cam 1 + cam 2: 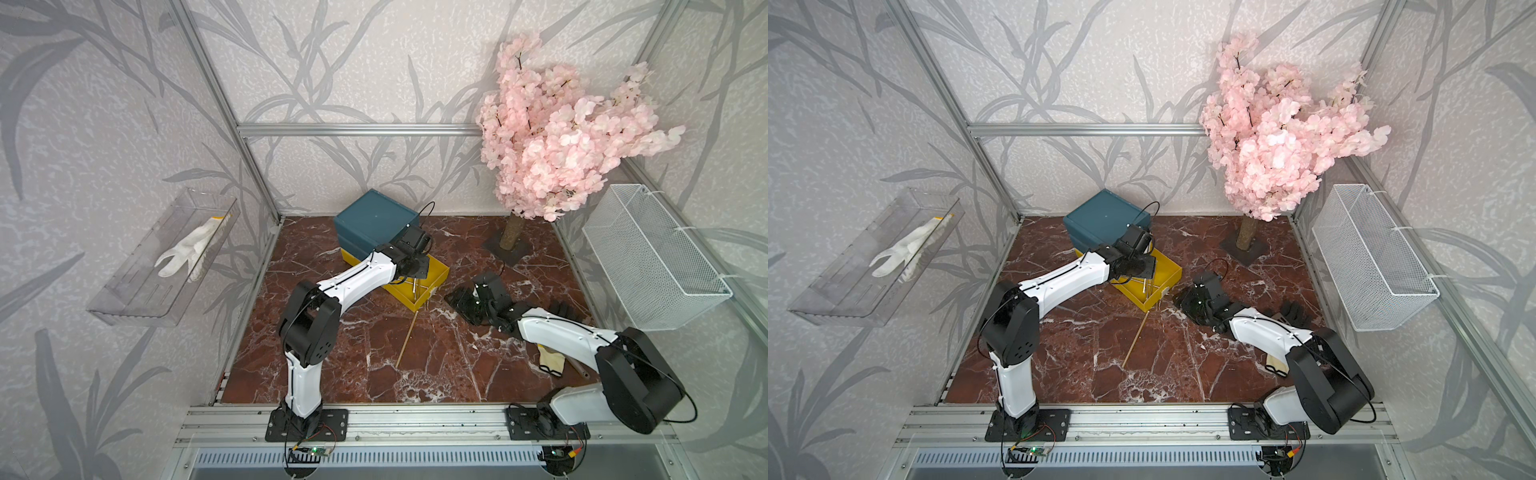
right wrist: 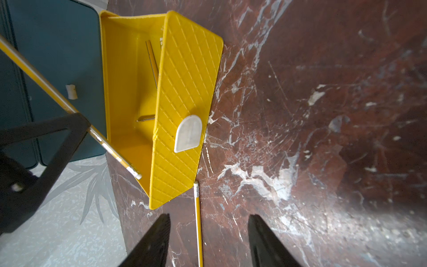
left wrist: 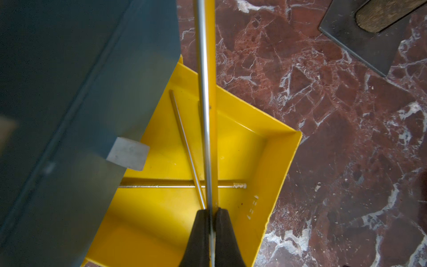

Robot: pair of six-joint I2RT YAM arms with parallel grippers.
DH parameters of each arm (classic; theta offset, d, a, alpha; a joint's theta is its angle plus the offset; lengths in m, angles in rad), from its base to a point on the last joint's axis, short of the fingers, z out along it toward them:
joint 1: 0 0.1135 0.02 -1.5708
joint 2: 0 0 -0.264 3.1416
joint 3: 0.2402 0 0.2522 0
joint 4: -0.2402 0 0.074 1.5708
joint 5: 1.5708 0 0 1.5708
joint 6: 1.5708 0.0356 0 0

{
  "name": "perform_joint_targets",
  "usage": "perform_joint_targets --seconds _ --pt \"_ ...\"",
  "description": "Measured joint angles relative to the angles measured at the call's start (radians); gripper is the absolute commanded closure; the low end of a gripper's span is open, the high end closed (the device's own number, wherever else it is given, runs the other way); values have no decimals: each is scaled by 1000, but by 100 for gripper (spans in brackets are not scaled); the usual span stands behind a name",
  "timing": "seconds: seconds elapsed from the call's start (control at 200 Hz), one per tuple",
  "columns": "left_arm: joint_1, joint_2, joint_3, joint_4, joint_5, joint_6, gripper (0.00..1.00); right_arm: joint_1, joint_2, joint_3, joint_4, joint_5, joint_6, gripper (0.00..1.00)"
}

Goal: Please place the pencils in the drawer according to their color
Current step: Place the pencil in the drawer, then pick up the pencil from the center of the board.

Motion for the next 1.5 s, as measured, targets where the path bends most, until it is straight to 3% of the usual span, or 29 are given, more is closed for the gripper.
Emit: perform_joint_targets --seconds 0.225,0.39,0.475,0.71,0.905,1.19,1.499 --pt "-3 1 -48 5 4 3 100 -3 -5 0 1 0 0 42" --pt "-3 1 -66 -8 13 9 48 -3 -5 0 1 -1 0 42" --pt "-3 1 -64 -14 21 6 36 -3 -5 0 0 -1 0 42" --pt "-4 -19 -13 -57 47 9 34 -3 -19 0 -2 -1 -7 42" --pt "-9 -154 -32 -85 64 8 34 -3 -26 14 -39 -3 -32 42" --pt "-58 -411 -298 -142 87 8 34 -3 -46 30 -112 -5 -85 42" --pt "-133 -457 -531 -202 134 2 34 -3 -50 30 -152 -12 -106 42"
